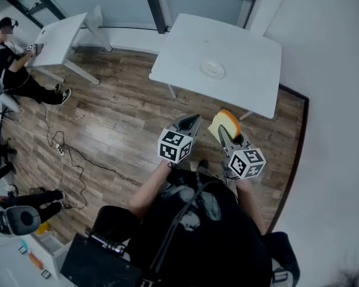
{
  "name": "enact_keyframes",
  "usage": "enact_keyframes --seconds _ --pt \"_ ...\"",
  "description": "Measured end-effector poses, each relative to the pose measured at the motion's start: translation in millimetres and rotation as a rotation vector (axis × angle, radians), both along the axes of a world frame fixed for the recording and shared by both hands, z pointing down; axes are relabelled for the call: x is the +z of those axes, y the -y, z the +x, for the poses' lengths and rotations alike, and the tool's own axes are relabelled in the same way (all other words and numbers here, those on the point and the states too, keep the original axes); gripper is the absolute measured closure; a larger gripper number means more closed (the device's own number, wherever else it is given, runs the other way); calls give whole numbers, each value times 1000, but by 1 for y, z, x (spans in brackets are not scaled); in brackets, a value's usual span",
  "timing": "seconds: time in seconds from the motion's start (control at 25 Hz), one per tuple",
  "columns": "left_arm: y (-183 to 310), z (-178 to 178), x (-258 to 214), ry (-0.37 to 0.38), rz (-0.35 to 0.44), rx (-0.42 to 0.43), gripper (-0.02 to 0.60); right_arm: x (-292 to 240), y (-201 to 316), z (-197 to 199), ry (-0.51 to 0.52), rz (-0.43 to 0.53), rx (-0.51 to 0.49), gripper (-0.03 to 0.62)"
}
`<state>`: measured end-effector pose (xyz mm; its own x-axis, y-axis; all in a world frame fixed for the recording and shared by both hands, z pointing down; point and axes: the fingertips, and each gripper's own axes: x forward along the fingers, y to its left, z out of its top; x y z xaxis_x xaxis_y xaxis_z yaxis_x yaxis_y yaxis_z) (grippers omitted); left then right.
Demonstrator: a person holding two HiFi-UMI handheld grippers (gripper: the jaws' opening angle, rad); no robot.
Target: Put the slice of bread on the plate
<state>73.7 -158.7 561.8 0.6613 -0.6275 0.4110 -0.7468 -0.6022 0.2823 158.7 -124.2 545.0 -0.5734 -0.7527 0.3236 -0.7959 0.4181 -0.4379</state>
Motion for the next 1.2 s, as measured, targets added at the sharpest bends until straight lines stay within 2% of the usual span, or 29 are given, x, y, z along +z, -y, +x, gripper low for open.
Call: enact_keyframes --seconds 0.32,0.44,0.68,0.96,1.04,1.2 --pt "83 -2 19 -4 -26 51 575 21 91 -11 -69 -39 10 494" --pt "118 -12 34 -11 -60 76 575 32 125 -19 -85 -54 11 494" --pt "156 -25 62 12 -103 116 575 79 170 -28 -155 -85 30 494" --pt "197 -18 112 65 -215 58 575 137 236 -21 -489 -105 -132 495" --pt "209 -18 125 75 -237 32 575 152 261 -15 -646 -82 -178 495" --pt "220 -15 146 116 -268 0 575 192 306 -3 -1032 -8 -280 494"
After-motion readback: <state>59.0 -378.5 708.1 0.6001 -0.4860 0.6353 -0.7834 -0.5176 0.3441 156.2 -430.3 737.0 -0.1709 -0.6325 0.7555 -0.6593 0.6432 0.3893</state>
